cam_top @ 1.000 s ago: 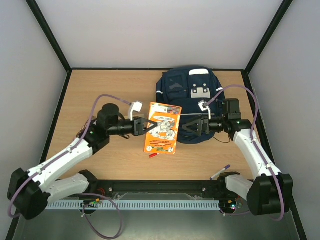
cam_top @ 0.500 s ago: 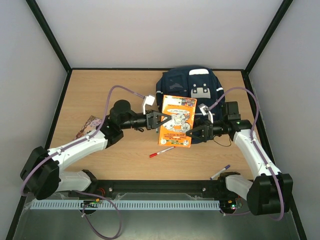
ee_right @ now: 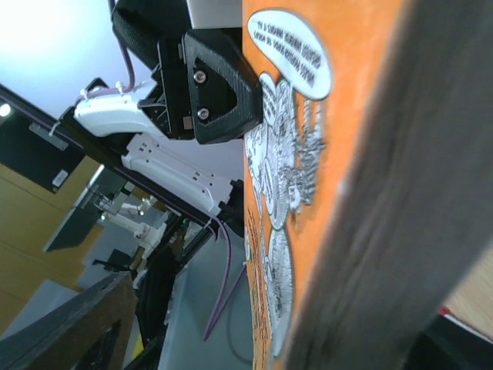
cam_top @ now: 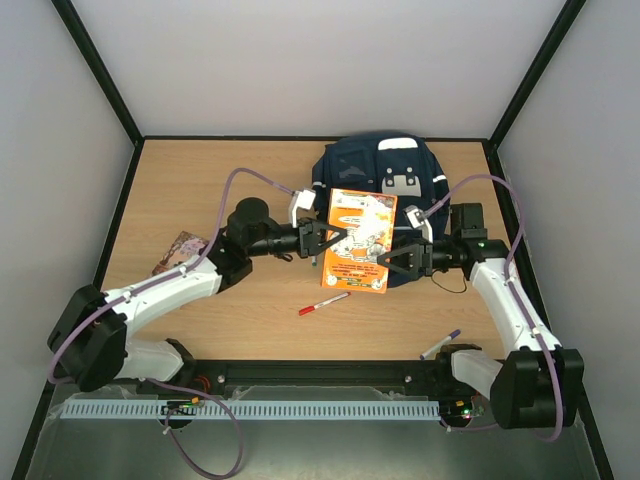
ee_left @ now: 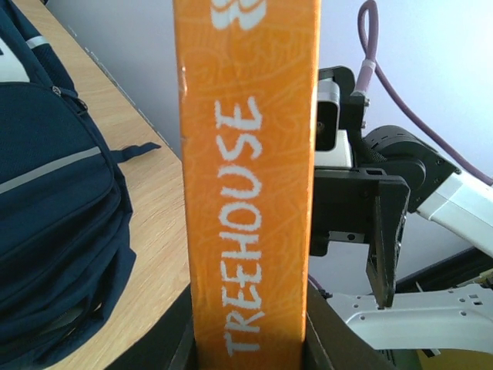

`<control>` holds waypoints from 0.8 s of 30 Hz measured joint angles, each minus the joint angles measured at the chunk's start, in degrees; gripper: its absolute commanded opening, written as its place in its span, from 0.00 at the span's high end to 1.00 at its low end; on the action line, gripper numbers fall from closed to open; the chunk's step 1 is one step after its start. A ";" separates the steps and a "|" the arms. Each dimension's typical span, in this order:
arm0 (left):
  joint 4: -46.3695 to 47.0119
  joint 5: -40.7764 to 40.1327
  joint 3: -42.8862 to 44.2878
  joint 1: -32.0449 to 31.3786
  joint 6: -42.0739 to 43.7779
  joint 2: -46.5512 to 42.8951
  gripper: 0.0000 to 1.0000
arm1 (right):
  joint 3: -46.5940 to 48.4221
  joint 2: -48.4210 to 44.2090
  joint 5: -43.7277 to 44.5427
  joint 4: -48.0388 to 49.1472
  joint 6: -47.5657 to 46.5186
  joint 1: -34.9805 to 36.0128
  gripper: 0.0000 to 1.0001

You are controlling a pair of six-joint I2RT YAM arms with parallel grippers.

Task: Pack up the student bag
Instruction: Pick up the book from the center of the board.

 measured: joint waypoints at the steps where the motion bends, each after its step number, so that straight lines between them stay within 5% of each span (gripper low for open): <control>1: 0.00 -0.15 0.00 -0.02 0.09 0.20 0.98 | 0.00 0.00 -0.07 0.04 0.22 -0.59 0.30; 18: 2.64 0.02 1.70 0.00 -0.28 5.51 0.97 | 0.98 5.57 1.25 -0.46 0.15 -3.54 0.90; 20: 2.56 0.00 1.90 0.04 -0.26 5.88 0.84 | 1.05 6.03 1.40 -0.63 -0.26 -3.69 0.99; 24: 0.22 -1.09 3.06 0.00 1.16 6.29 0.35 | 1.33 6.05 2.23 -0.66 -0.57 -3.85 0.99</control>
